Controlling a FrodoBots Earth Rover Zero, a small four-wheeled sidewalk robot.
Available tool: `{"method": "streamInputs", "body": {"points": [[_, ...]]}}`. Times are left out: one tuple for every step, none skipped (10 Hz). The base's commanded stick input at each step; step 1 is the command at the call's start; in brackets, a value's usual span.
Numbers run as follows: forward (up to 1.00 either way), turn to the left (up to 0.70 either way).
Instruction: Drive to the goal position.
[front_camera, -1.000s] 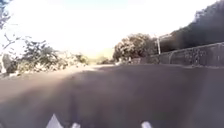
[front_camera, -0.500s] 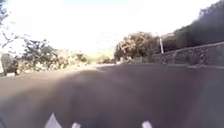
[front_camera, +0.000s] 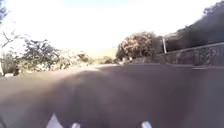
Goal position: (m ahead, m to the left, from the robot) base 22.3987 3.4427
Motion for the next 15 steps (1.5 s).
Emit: {"method": "streamInputs", "body": {"points": [[0.85,0.0],[0.85,0.0],[0.85,0.0],[0.85,0.0],[0.85,0.0],[0.85,0.0],[0.85,0.0],[0.85,0.0],[0.85,0.0],[0.85,0.0],[0.85,0.0],[0.85,0.0],[0.85,0.0],[0.85,0.0],[0.85,0.0]]}}
